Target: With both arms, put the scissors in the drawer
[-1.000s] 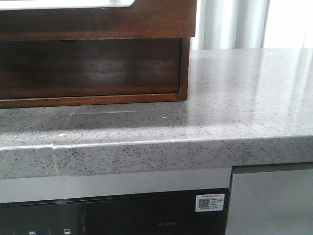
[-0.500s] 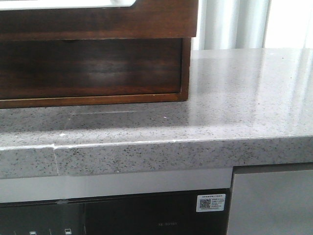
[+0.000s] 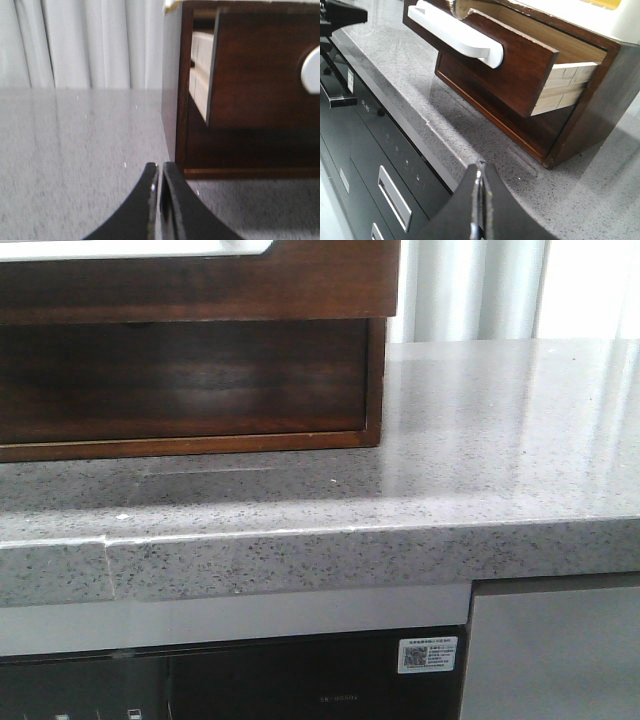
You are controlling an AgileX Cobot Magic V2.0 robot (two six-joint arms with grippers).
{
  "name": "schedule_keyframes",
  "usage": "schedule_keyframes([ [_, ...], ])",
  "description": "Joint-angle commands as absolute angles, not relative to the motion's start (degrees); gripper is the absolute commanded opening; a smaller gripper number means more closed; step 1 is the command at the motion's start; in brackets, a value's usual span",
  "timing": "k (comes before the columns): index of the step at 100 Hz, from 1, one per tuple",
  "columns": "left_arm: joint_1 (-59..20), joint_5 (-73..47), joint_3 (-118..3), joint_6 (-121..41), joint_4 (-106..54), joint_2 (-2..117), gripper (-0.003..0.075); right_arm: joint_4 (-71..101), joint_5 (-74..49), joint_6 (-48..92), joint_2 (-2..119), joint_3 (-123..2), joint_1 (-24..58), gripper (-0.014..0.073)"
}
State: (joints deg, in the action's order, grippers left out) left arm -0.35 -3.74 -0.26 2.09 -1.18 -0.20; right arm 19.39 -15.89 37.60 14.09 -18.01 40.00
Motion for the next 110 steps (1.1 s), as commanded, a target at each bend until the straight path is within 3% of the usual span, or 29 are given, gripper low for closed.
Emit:
schedule_keyframes([
  [1,-0.23,-5.19,1.0,5.18,-1.91,-2.23,-0.002,19.92,-11.4,37.48,14.42,-19.62,40.05,-0.0066],
  [20,-0.23,-15.69,1.0,6.41,-2.89,-2.23,-0.002,19.92,-11.4,37.48,14.42,-19.62,40.05,-0.0066],
  [110,-0.23,-15.71,1.0,1.91,-2.89,-2.23,-0.002,19.92,-11.4,37.48,14.42,-19.62,40.05,-0.0066],
])
